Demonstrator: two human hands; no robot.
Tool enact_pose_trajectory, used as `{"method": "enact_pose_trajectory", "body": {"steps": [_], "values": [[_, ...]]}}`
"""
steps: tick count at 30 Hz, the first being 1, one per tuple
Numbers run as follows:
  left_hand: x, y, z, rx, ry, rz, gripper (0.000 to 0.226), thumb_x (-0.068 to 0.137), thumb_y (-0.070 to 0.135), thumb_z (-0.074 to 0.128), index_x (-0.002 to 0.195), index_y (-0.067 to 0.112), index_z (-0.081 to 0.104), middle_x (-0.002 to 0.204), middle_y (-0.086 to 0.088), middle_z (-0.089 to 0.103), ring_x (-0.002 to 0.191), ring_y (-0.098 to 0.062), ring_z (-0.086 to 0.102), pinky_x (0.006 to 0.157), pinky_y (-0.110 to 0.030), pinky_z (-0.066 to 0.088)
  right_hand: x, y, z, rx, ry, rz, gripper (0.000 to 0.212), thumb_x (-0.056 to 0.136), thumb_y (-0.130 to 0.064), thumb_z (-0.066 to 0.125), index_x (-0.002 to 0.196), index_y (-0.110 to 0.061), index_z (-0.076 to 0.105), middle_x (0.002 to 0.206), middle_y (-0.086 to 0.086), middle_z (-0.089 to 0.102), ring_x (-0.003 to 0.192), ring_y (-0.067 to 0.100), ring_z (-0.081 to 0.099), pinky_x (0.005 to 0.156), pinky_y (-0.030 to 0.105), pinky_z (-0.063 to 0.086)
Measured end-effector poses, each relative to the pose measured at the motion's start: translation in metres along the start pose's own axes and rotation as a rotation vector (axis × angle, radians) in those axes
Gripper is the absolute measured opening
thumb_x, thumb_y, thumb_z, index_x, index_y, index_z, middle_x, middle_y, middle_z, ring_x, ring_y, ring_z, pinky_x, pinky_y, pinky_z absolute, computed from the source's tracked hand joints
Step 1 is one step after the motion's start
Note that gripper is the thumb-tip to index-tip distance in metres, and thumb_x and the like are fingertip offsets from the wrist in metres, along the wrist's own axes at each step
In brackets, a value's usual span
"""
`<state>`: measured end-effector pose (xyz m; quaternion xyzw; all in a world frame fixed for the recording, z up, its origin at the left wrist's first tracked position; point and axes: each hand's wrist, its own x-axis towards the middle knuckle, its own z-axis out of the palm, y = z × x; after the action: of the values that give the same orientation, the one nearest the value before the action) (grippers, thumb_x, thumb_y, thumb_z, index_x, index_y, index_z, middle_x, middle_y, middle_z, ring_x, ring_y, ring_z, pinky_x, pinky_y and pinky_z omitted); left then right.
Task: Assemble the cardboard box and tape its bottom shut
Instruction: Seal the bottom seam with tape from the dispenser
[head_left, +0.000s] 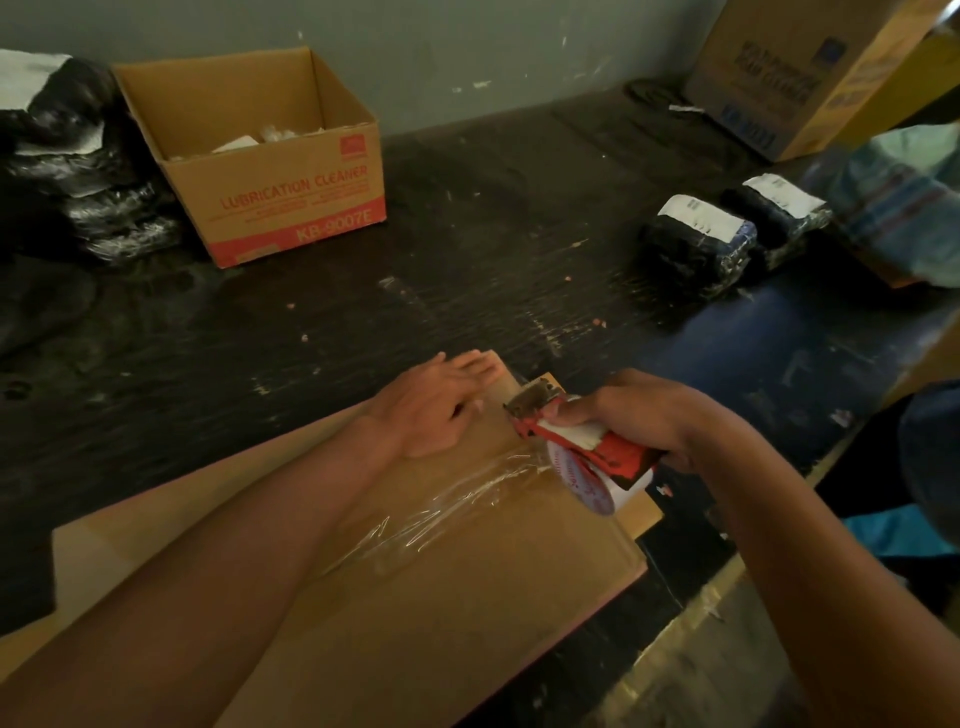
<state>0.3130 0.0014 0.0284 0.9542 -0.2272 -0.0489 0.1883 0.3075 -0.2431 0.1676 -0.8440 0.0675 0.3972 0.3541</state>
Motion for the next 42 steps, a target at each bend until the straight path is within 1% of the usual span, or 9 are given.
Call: {"method": "enact_pose_trajectory", "body": {"steps": [5, 11, 14, 19, 22, 27, 33, 37, 42], "values": [[-0.005, 0.001, -0.005, 0.096, -0.110, 0.005, 0.067, 0.105, 0.056, 0.030, 0.162, 0.029, 0.009, 0.169, 0.011, 0.004, 0.155, -0.007, -0.003, 0.127, -0.046, 0.006, -0.001, 0.005, 0.000, 0.016, 0.013, -0.004, 0.042, 0.090, -0.043, 0.075, 0.109, -0.007, 0.074, 0.094, 0.012, 0.080, 0.084, 0.026, 0.077, 0.070, 0.032, 0.058], [-0.006, 0.002, -0.004, 0.149, -0.124, 0.007, 0.068, 0.105, 0.059, 0.024, 0.162, 0.029, 0.005, 0.169, 0.011, -0.001, 0.155, -0.007, -0.006, 0.128, -0.046, 0.005, -0.001, 0.001, 0.001, -0.019, 0.014, 0.000, 0.044, 0.089, -0.046, 0.075, 0.110, -0.008, 0.073, 0.096, 0.011, 0.080, 0.086, 0.025, 0.078, 0.075, 0.035, 0.060], [-0.006, 0.001, -0.003, 0.167, -0.132, 0.002, 0.066, 0.106, 0.057, 0.023, 0.162, 0.029, 0.003, 0.169, 0.011, -0.004, 0.155, -0.007, -0.007, 0.128, -0.048, 0.005, -0.002, 0.003, 0.004, -0.057, 0.030, 0.002, 0.047, 0.087, -0.050, 0.075, 0.110, -0.009, 0.073, 0.097, 0.011, 0.080, 0.089, 0.027, 0.078, 0.085, 0.041, 0.061], [-0.006, 0.003, -0.004, 0.167, -0.133, 0.007, 0.066, 0.106, 0.055, 0.024, 0.163, 0.028, 0.004, 0.169, 0.010, -0.003, 0.155, -0.007, -0.007, 0.127, -0.050, 0.005, -0.017, 0.008, 0.001, -0.050, 0.022, 0.031, 0.043, 0.089, -0.048, 0.075, 0.111, -0.011, 0.070, 0.095, 0.009, 0.078, 0.082, 0.022, 0.077, 0.070, 0.032, 0.057], [-0.005, 0.006, -0.007, 0.226, -0.144, 0.016, 0.065, 0.107, 0.051, 0.024, 0.163, 0.025, 0.003, 0.170, 0.007, -0.002, 0.156, -0.011, -0.007, 0.127, -0.052, -0.001, -0.021, 0.011, 0.003, -0.030, 0.032, 0.013, 0.039, 0.090, -0.044, 0.075, 0.107, -0.009, 0.071, 0.091, 0.009, 0.079, 0.081, 0.022, 0.077, 0.071, 0.031, 0.059], [-0.011, 0.027, -0.005, 0.148, -0.076, 0.035, 0.064, 0.108, 0.038, 0.033, 0.163, 0.020, 0.005, 0.170, 0.000, 0.004, 0.156, -0.012, -0.006, 0.126, -0.040, -0.009, -0.022, 0.014, -0.003, 0.027, 0.030, 0.011, 0.044, 0.085, -0.045, 0.079, 0.109, -0.008, 0.074, 0.092, 0.010, 0.081, 0.078, 0.023, 0.079, 0.068, 0.032, 0.058], [-0.019, 0.030, 0.011, 0.231, -0.091, 0.059, 0.074, 0.102, 0.067, 0.020, 0.161, 0.026, 0.002, 0.170, 0.003, -0.001, 0.156, -0.011, -0.009, 0.128, -0.041, -0.005, -0.027, 0.015, 0.000, 0.006, -0.002, 0.031, 0.039, 0.090, -0.041, 0.076, 0.110, -0.009, 0.071, 0.094, 0.010, 0.077, 0.081, 0.021, 0.075, 0.068, 0.030, 0.055], [-0.019, 0.028, 0.013, 0.274, -0.094, 0.049, 0.076, 0.101, 0.071, 0.017, 0.161, 0.028, 0.000, 0.170, 0.005, -0.004, 0.156, -0.010, -0.011, 0.128, -0.042, -0.003, -0.034, 0.020, 0.010, 0.055, 0.016, 0.034, 0.031, 0.091, -0.041, 0.075, 0.102, -0.018, 0.057, 0.094, 0.007, 0.071, 0.079, 0.019, 0.071, 0.065, 0.028, 0.054], [-0.018, 0.024, 0.013, 0.278, -0.089, 0.046, 0.075, 0.102, 0.071, 0.015, 0.162, 0.029, 0.001, 0.170, 0.006, -0.003, 0.156, -0.009, -0.010, 0.128, -0.040, -0.005, -0.034, 0.027, 0.011, 0.036, 0.025, 0.045, 0.043, 0.089, -0.044, 0.076, 0.114, -0.011, 0.068, 0.098, 0.010, 0.078, 0.086, 0.024, 0.077, 0.076, 0.033, 0.061]]}}
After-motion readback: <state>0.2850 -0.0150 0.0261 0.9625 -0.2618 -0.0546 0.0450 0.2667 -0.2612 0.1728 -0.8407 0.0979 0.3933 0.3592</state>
